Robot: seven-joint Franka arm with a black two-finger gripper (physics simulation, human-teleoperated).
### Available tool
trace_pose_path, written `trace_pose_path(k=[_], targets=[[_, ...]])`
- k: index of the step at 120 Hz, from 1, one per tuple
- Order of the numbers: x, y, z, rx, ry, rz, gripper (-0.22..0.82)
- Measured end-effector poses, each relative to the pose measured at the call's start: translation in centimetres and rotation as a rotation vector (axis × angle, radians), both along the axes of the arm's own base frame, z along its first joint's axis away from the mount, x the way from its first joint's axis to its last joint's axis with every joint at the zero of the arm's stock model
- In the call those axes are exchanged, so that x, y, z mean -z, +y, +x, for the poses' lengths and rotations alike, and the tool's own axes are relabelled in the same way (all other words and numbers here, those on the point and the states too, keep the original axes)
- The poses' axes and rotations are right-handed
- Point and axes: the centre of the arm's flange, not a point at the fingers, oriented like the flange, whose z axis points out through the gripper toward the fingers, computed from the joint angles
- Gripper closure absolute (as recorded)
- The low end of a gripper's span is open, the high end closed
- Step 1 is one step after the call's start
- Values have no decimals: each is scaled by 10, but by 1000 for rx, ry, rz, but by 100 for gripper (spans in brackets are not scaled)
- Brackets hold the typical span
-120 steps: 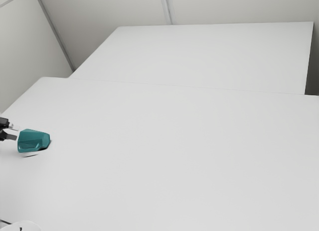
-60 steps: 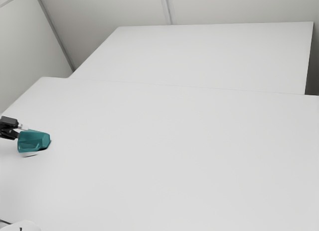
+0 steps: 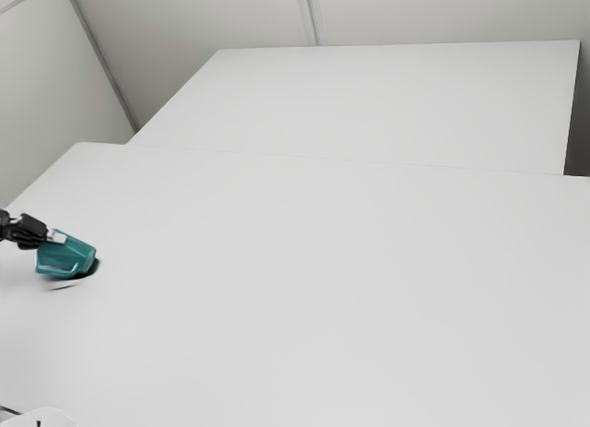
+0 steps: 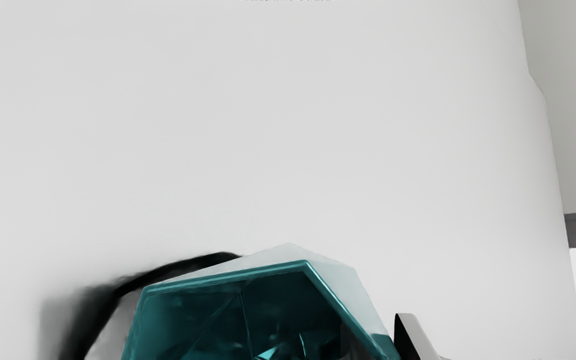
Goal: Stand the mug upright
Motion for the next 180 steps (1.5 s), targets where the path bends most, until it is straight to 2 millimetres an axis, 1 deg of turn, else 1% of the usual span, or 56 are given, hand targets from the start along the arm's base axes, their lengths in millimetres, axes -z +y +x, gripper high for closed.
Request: trace_pose_path(k=[12, 25, 33, 42, 49, 64, 78, 87, 105, 133, 142, 180], targets=[[-5, -16, 18, 46, -6, 10, 74], [-28, -37, 40, 110, -8, 64, 76], [-48, -49, 50, 146, 1, 115, 77], [-80, -65, 60, 194, 19, 193, 77], [-99, -79, 65, 231, 42, 245, 78], [-129, -115, 78, 326, 109, 362, 78], [-151, -161, 94, 432, 179, 488, 78], [-162, -187, 104, 483, 214, 563, 78], [-168, -217, 106, 510, 262, 641, 78], [-180, -263, 113, 520, 272, 720, 78], [-181, -278, 116, 525, 276, 735, 78], [-192, -327, 121, 519, 283, 774, 78]])
